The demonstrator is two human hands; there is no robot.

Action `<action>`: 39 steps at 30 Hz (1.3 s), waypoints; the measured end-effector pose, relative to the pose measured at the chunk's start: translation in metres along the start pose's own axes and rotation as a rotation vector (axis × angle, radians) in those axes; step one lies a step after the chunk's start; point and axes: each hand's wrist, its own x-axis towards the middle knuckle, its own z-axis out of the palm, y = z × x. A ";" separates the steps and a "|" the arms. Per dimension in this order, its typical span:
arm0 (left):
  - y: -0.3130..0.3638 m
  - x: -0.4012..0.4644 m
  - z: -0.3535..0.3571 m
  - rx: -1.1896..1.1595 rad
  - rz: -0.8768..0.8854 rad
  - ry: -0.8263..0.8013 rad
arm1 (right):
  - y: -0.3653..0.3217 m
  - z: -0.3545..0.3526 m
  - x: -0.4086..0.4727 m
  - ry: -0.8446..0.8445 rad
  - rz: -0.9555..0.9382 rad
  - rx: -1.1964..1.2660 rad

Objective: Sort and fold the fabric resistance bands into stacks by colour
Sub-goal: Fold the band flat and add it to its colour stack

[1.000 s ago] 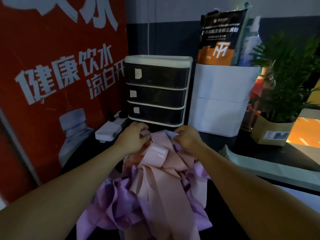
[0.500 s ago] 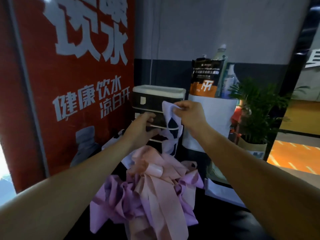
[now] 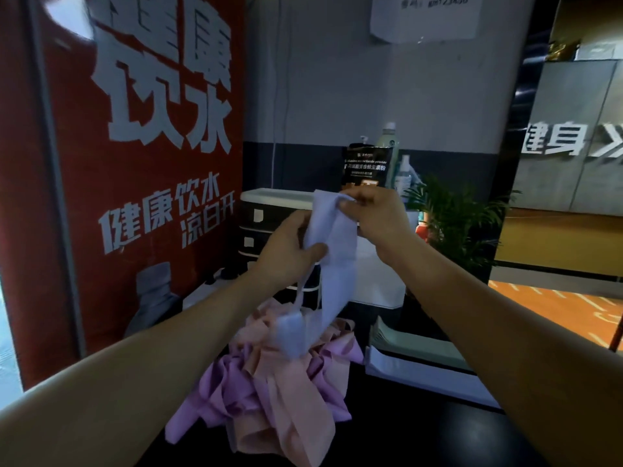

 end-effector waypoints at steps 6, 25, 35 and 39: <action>0.006 -0.011 0.001 0.090 0.048 -0.052 | 0.013 -0.036 -0.028 -0.063 0.004 -0.119; 0.008 -0.027 -0.003 -0.080 -0.282 -0.070 | 0.052 -0.078 -0.068 -0.424 0.137 -0.287; -0.029 -0.035 -0.018 0.063 -0.327 0.038 | 0.083 -0.087 -0.078 -0.569 0.165 -0.628; -0.039 -0.043 -0.026 0.135 -0.358 -0.198 | 0.090 -0.091 -0.072 -0.100 0.284 -0.471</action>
